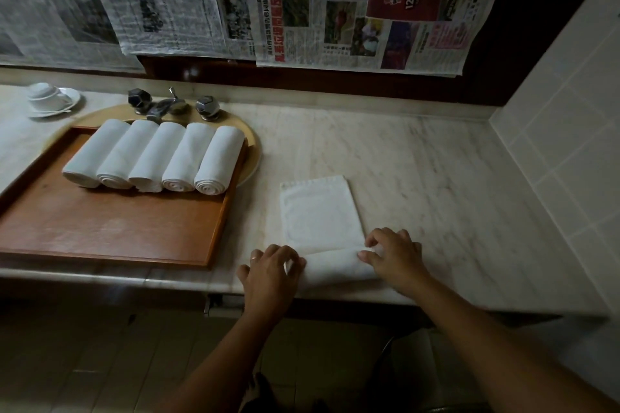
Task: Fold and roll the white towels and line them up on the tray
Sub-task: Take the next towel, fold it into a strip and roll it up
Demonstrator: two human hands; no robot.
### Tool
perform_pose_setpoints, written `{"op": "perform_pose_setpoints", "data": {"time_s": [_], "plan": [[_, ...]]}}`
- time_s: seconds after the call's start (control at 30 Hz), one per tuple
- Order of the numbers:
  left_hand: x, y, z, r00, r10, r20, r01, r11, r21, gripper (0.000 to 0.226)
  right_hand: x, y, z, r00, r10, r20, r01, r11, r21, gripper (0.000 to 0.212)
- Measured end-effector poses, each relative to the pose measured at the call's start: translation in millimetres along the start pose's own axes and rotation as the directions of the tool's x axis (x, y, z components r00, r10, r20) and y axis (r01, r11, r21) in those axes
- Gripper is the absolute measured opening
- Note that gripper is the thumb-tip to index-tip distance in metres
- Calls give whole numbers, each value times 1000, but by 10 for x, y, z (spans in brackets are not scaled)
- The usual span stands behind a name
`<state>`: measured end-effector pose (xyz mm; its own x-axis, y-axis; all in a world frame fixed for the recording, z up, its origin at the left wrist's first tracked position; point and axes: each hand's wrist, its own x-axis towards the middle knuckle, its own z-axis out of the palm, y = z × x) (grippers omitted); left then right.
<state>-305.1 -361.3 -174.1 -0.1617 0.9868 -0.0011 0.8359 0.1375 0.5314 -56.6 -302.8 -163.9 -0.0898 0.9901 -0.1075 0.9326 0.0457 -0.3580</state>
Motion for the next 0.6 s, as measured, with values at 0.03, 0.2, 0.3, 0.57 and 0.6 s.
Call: {"op": "perform_pose_setpoints", "data": {"time_s": [0.03,0.2,0.3,0.57,0.6], "plan": [[-3,11,-4,999,32,-10,-32,999,30,21,-68,0,66,994,-76,-84,73,997,-39,19],[-134,-95,-3,955,296,18,-294,936,194,18,-341,163,307,965,-206,-165,205,978,-21,39],[-221,-190,-25,944,309,120,-329,916,228,35,-414,311,320,995,-97,21,95,991,91,50],[-221,-175,17,970,65,235,-65,998,-9,46,-298,100,142,988,11,155,-83,883,461,25],[-193,-165,0,967,54,248,-50,999,-23,45,-252,86,125,983,28,180,-110,878,467,23]]}}
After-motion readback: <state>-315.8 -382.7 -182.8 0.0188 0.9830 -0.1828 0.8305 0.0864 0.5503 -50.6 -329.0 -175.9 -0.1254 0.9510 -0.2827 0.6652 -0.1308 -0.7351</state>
